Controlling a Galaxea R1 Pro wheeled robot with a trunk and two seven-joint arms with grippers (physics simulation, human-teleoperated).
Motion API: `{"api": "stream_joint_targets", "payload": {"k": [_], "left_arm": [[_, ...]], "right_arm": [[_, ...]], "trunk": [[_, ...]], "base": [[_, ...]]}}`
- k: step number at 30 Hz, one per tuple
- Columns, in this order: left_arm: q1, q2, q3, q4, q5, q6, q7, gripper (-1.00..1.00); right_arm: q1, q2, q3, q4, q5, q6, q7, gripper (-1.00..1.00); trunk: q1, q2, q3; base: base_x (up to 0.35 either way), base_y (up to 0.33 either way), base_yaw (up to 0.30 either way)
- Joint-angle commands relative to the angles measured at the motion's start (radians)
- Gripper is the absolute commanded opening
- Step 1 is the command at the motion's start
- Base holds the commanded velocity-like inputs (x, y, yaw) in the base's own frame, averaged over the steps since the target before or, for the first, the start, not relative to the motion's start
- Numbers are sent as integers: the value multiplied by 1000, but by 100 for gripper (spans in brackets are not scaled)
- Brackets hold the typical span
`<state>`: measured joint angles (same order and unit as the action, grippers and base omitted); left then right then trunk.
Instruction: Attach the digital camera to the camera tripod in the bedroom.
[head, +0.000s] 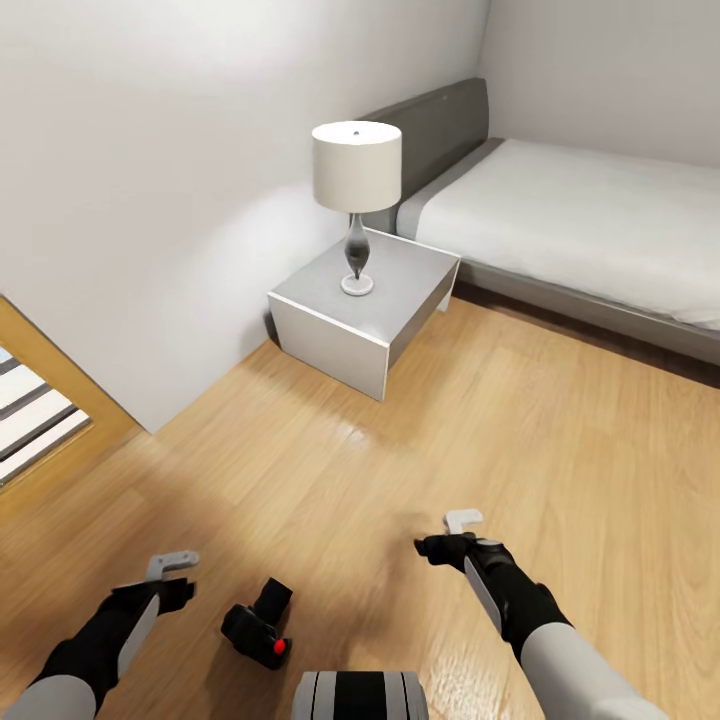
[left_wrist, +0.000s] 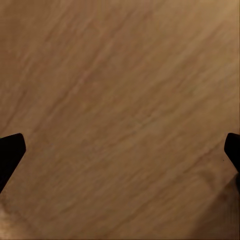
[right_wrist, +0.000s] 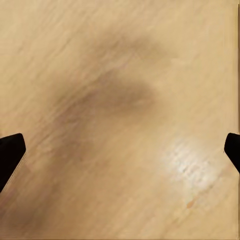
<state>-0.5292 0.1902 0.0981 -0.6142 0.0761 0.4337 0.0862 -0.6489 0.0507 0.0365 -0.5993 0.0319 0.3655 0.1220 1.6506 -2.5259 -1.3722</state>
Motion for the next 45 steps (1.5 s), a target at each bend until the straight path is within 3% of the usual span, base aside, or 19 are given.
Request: {"api": "stream_joint_targets", "payload": {"k": [1, 7, 14, 15, 16, 21, 22, 27, 36, 45], "left_arm": [[0, 6, -6, 4, 2, -1, -1, 100], [0, 40, -38, 38, -32, -34, -34, 100], [0, 58, -40, 48, -73, -73, -74, 100], [0, 60, -40, 50, -165, -385, -501, 100], [0, 72, -41, 83, -228, -482, -559, 100], [0, 77, -41, 127, -287, -624, -582, 100], [0, 78, -41, 148, -307, -685, -586, 100], [0, 79, -40, 199, -347, -818, -592, 100], [0, 80, -39, 216, -407, -870, -594, 100], [0, 79, -40, 208, -428, -878, -603, 100]], "right_arm": [[0, 0, 0, -8, 4, 5, 3, 100], [0, 0, 0, -41, 3, 4, 2, 100], [0, 1, 1, -81, 2, 3, 1, 100], [0, 1, 1, -105, 2, 3, 1, 100], [0, 1, 2, -105, 2, 3, 1, 100], [0, 1, 2, -105, 2, 3, 0, 100], [0, 1, 2, -105, 2, 3, 0, 100], [0, 1, 2, -105, 2, 2, -1, 100], [0, 1, 2, -105, 1, 1, -1, 100], [0, 1, 2, -105, 0, 1, -1, 100]], "trunk": [[0, 0, -1], [0, 0, -1], [0, 0, -1], [0, 0, -1], [0, 0, -1], [0, 0, -1], [0, 0, -1], [0, 0, -1], [0, 0, -1], [0, 0, -1]], "base": [[0, 0, 0], [0, 0, 0], [0, 0, 0], [0, 0, 0], [0, 0, 0], [0, 0, 0], [0, 0, 0], [0, 0, 0], [0, 0, 0], [0, 0, 0]]}}
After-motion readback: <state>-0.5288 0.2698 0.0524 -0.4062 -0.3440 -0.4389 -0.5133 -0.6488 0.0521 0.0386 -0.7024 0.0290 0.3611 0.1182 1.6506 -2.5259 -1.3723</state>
